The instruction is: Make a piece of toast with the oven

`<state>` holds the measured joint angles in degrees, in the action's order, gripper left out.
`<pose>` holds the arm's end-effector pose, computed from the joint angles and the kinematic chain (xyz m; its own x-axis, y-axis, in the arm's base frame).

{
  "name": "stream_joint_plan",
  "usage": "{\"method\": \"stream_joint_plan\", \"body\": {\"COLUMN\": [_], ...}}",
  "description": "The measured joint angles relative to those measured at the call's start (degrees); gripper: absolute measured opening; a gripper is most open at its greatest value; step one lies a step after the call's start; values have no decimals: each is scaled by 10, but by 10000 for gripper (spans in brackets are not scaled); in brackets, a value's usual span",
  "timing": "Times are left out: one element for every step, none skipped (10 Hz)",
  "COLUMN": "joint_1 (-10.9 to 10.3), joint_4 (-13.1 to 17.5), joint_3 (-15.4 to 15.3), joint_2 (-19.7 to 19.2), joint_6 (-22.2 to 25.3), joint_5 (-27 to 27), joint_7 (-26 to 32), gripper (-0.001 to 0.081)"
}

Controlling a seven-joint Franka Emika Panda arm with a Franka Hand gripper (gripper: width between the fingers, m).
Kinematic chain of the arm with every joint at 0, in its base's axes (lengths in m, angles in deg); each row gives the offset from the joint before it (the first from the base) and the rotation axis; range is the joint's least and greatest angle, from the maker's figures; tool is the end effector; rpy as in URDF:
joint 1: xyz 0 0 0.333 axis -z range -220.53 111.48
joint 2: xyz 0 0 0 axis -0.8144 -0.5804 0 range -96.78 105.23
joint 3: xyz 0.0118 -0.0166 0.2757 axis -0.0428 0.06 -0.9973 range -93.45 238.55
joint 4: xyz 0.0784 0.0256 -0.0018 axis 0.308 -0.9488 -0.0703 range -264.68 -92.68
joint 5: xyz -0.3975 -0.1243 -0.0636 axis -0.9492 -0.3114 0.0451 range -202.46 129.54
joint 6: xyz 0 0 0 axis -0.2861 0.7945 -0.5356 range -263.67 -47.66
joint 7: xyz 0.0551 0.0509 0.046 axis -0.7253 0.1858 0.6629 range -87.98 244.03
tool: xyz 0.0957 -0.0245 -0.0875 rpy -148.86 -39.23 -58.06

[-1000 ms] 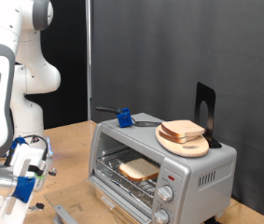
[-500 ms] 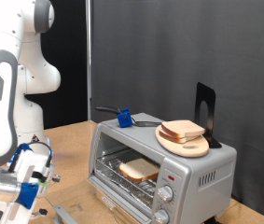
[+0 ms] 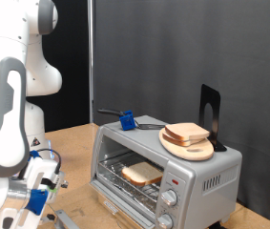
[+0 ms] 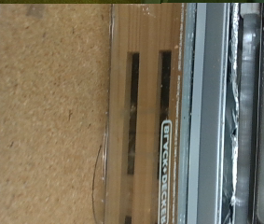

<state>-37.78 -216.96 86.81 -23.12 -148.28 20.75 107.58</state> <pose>0.4139 -0.1561 0.0697 0.7450 -0.3290 -0.5803 -0.6666 -0.3353 -0.6657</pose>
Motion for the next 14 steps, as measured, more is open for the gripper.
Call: {"method": "stream_joint_plan", "body": {"joint_1": [0, 0, 0, 0, 1, 2, 4, 5, 5, 6, 6, 6, 6, 5], "joint_4": [-4, -6, -7, -8, -8, -7, -6, -6, -6, -6, -6, -8, -11, -14], "joint_3": [-2, -2, -2, -2, 0, 1, 3, 5, 7, 9, 10, 10, 11, 10], "joint_2": [0, 1, 2, 4, 6, 8, 11, 17, 24, 32, 40, 51, 63, 76], "joint_6": [1, 3, 8, 16, 25, 33, 45, 55, 67, 80, 93, 106, 121, 134], "joint_5": [-1, -2, -3, -4, -4, -4, -5, -8, -10, -12, -13, -14, -15, -16], "joint_7": [1, 2, 2, 2, 2, 2, 1, 0, -2, -3, -4, -6, -9, -13], "gripper": [682, 682, 682, 682, 682, 682, 682, 682, 682, 682, 682, 682, 682, 682]}}
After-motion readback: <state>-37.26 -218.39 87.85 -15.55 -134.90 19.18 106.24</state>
